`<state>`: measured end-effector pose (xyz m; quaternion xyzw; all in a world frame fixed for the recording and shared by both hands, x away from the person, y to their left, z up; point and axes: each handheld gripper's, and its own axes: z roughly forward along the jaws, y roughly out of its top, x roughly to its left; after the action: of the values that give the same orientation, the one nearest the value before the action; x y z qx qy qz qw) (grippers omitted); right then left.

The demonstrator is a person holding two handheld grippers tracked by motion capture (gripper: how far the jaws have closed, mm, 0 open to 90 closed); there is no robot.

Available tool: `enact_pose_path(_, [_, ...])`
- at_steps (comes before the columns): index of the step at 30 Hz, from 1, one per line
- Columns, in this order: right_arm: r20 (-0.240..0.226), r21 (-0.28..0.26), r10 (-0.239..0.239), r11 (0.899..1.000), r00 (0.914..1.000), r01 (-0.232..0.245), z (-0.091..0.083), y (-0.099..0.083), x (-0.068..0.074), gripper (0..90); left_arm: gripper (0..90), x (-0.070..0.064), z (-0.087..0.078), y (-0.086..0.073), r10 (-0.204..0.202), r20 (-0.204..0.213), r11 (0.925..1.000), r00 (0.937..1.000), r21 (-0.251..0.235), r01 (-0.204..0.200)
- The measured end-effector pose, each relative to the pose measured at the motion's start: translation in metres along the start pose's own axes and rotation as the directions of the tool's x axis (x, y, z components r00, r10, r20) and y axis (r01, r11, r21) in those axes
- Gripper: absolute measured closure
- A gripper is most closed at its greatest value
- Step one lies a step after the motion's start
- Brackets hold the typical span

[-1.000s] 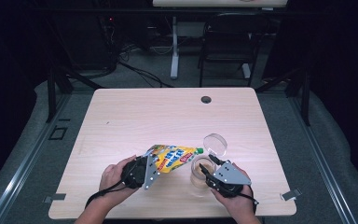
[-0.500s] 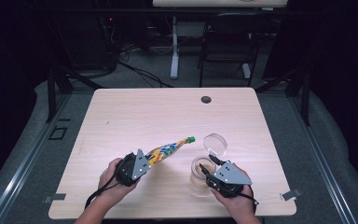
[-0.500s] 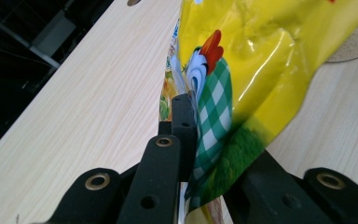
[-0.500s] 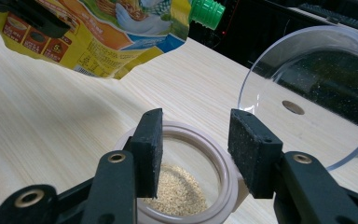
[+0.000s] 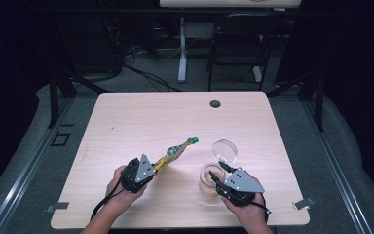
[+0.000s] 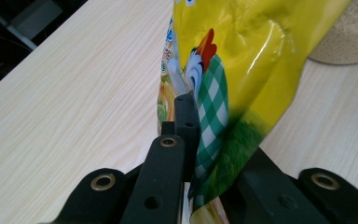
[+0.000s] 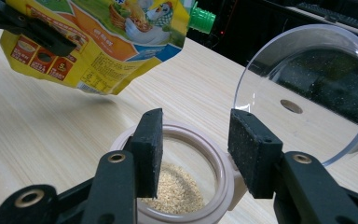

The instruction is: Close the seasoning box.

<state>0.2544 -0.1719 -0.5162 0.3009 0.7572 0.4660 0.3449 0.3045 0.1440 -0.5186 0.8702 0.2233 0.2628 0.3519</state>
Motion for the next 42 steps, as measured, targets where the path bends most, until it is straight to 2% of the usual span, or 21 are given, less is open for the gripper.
enact_pose_path(6, [0.001,-0.007,0.003,1.0,1.0,-0.003,-0.001,0.0,0.0,55.1,89.1,0.006,0.0,-0.002,-0.048,0.01,0.9986,0.9988,-0.021,0.048])
enact_pose_path(8, [0.001,-0.006,0.003,1.0,1.0,-0.003,-0.002,0.0,0.0,55.1,89.1,0.01,0.0,-0.004,-0.077,0.025,0.9964,0.9967,-0.033,0.078])
enact_pose_path(12, [-0.001,-0.01,0.007,1.0,1.0,-0.007,-0.002,-0.001,0.0,55.1,89.1,0.014,0.003,-0.009,-0.111,0.031,0.9929,0.9933,-0.039,0.112])
enact_pose_path(15, [0.001,-0.009,0.005,1.0,1.0,-0.005,-0.002,0.0,-0.001,55.1,89.1,0.015,0.005,-0.012,-0.119,0.031,0.9923,0.9925,-0.032,0.119])
enact_pose_path(20, [0.002,-0.008,0.0,1.0,1.0,0.0,-0.002,0.0,0.0,55.1,89.0,0.02,0.005,-0.02,-0.17,0.048,0.9834,0.9843,-0.056,0.172])
enact_pose_path(33, [-0.003,-0.016,0.007,1.0,1.0,-0.007,-0.003,0.0,0.0,55.1,86.0,0.024,0.002,-0.027,-0.177,0.074,0.9833,0.9815,-0.031,0.179])
enact_pose_path(38, [-0.003,-0.017,0.003,1.0,1.0,-0.003,-0.003,0.0,0.001,55.1,84.2,0.027,0.001,-0.032,-0.205,0.078,0.9776,0.9755,-0.031,0.208])
enact_pose_path(42, [-0.004,-0.016,0.005,1.0,1.0,-0.005,-0.003,0.0,0.0,55.1,83.6,0.03,0.001,-0.035,-0.235,0.091,0.9704,0.9677,-0.034,0.239])
